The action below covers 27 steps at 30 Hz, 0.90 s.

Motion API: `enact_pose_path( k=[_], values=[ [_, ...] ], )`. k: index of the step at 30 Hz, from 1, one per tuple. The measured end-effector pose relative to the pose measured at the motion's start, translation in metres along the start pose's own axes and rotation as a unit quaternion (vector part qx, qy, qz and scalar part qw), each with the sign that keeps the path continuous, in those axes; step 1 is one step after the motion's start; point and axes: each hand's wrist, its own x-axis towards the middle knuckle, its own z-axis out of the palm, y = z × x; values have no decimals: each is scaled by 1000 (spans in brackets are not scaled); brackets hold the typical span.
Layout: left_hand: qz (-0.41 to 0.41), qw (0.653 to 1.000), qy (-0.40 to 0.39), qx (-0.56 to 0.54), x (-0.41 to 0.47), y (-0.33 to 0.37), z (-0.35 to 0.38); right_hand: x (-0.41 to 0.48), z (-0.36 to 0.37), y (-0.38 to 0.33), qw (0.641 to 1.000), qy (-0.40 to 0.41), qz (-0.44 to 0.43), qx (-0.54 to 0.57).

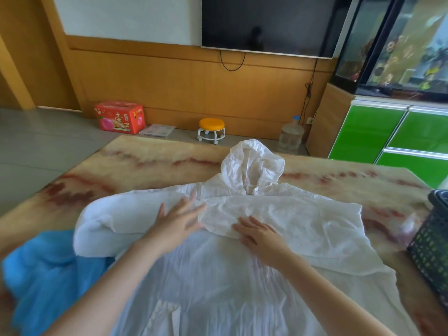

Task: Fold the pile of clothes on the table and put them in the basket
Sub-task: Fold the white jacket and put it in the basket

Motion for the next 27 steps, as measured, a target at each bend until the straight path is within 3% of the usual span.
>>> enact_pose_path(
  k=[2, 4, 6, 9, 11, 15, 18, 20, 22, 27],
  values=[
    [-58, 988, -122, 68, 0, 3, 24, -12, -10, 29, 996, 73, 15, -50],
    [-138, 978, -102, 115, -2, -14, 29, -33, -25, 78, 976, 101, 69, -182],
    [-245, 956, -59, 149, -5, -38, 17, -67, -50, 125, 931, 91, 199, -291],
    [-326, 929, -46, 171, -4, -52, -1, -103, -92, 150, 857, 24, 355, -374],
    [-302, 944, -39, 125, 9, -35, 0, -95, -109, 144, 877, 41, 376, -296],
    [-167, 985, -1, 28, 39, 25, 18, -30, -106, 106, 945, 167, 272, -72],
    [-119, 990, -70, -25, 49, 60, 43, 20, -89, 72, 965, 160, 207, -6],
    [-112, 990, -82, 21, 47, 67, 66, 50, -79, 63, 970, 149, 191, 30],
    [-94, 993, -29, 64, 42, 63, 83, 81, -74, 65, 968, 133, 203, 70],
    [-85, 995, 20, 43, 42, 58, 91, 149, -78, 87, 944, 127, 280, 124]
  ],
)
